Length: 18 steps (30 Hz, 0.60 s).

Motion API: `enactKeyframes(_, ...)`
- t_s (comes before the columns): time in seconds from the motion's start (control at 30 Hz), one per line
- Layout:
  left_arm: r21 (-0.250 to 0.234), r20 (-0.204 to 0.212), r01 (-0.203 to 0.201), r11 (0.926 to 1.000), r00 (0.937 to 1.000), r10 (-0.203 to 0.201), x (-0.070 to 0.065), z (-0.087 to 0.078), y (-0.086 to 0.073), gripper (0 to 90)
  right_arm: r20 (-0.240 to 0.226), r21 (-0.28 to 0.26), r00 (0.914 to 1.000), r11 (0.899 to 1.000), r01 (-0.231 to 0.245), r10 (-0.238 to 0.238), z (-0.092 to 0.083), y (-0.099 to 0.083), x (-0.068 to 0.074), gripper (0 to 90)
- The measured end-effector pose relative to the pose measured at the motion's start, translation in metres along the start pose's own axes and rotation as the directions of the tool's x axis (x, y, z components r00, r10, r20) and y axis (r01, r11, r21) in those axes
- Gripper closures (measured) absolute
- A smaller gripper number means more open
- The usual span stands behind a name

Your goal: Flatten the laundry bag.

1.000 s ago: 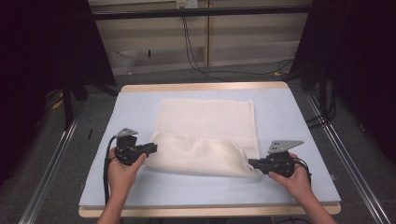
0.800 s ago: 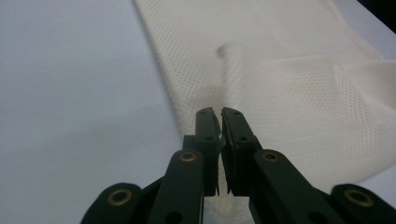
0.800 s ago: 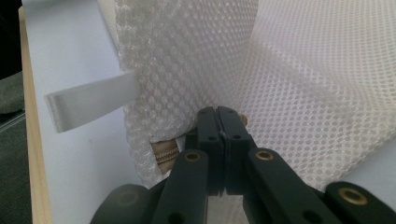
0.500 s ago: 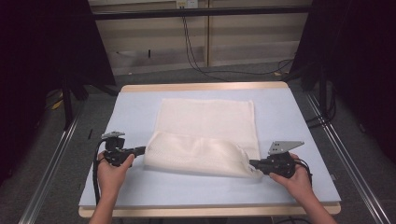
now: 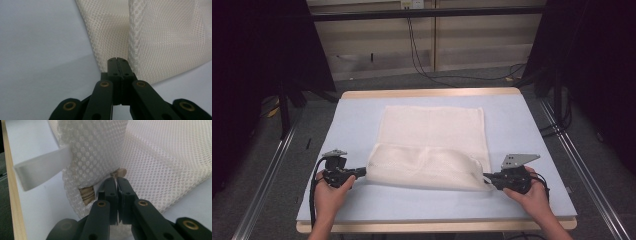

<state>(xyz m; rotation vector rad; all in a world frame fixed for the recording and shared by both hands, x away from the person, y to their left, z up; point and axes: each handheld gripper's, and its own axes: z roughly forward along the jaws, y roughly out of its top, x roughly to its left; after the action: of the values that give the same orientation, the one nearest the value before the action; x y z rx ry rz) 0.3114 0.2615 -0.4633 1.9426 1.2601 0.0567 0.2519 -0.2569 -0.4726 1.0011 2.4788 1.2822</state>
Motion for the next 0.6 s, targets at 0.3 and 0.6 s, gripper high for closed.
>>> enactKeyframes(0.3, 0.049, -0.012, -0.02, 0.9986, 0.9997, 0.021, 0.0, -0.001, -0.006, 90.0, -0.007, 0.006, 0.9999, 1.0, -0.01, 0.01, -0.003, -0.007, 0.0, 86.5)
enactKeyframes(0.6, 0.093, -0.026, -0.018, 0.9955, 0.9995, 0.02, 0.003, 0.003, -0.01, 90.0, -0.017, 0.042, 0.9999, 0.999, -0.002, 0.003, -0.006, -0.016, 0.001, 87.2)
